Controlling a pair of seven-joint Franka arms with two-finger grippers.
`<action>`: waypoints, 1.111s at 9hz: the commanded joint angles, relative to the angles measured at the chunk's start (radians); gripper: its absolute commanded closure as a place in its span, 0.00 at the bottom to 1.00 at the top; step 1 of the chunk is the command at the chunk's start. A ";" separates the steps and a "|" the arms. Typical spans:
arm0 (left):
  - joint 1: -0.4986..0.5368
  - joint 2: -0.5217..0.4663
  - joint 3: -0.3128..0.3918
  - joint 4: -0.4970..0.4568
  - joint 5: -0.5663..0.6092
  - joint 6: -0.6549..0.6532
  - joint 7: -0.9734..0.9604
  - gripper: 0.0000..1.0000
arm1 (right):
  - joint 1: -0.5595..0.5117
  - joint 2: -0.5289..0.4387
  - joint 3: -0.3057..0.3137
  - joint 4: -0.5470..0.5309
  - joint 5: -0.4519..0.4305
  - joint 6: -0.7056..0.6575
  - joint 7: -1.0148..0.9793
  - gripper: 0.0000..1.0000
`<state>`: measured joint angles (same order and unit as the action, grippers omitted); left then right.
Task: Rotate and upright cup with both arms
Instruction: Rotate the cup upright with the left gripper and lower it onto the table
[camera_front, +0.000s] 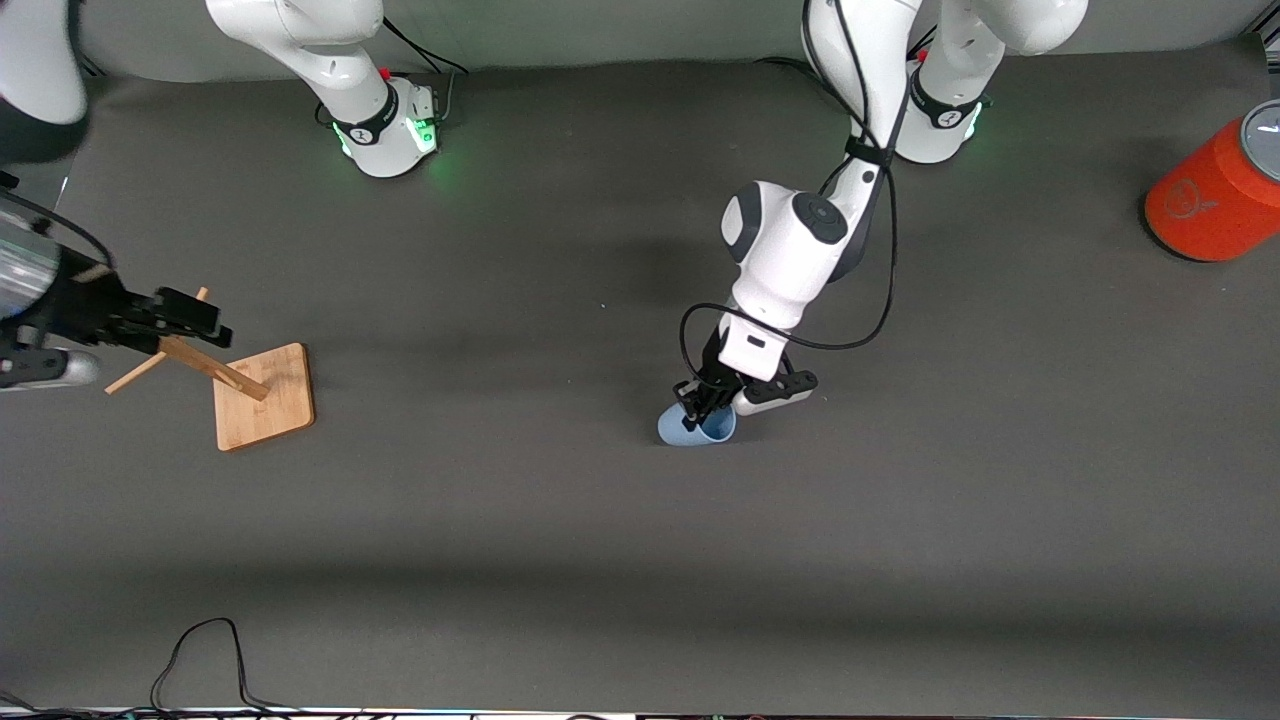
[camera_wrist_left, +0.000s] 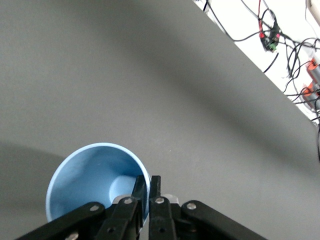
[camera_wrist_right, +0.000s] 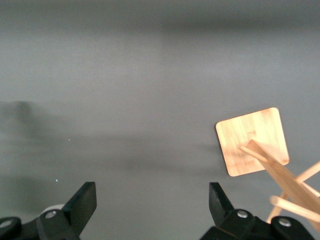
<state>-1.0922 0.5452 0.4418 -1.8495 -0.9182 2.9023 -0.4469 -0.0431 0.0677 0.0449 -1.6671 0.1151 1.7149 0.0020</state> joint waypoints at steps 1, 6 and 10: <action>-0.011 -0.057 0.058 -0.007 0.002 -0.040 -0.016 1.00 | 0.044 -0.074 0.000 -0.082 -0.037 0.046 0.143 0.00; -0.141 -0.011 0.184 0.001 0.482 -0.274 -0.353 1.00 | 0.052 -0.075 -0.011 -0.019 -0.079 -0.077 0.136 0.00; -0.237 -0.008 0.181 0.098 0.685 -0.540 -0.588 1.00 | 0.078 -0.069 -0.026 0.026 -0.100 -0.101 0.135 0.00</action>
<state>-1.2622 0.5280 0.5973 -1.7650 -0.2800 2.3893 -0.9414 0.0032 0.0001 0.0328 -1.6598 0.0417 1.6337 0.1158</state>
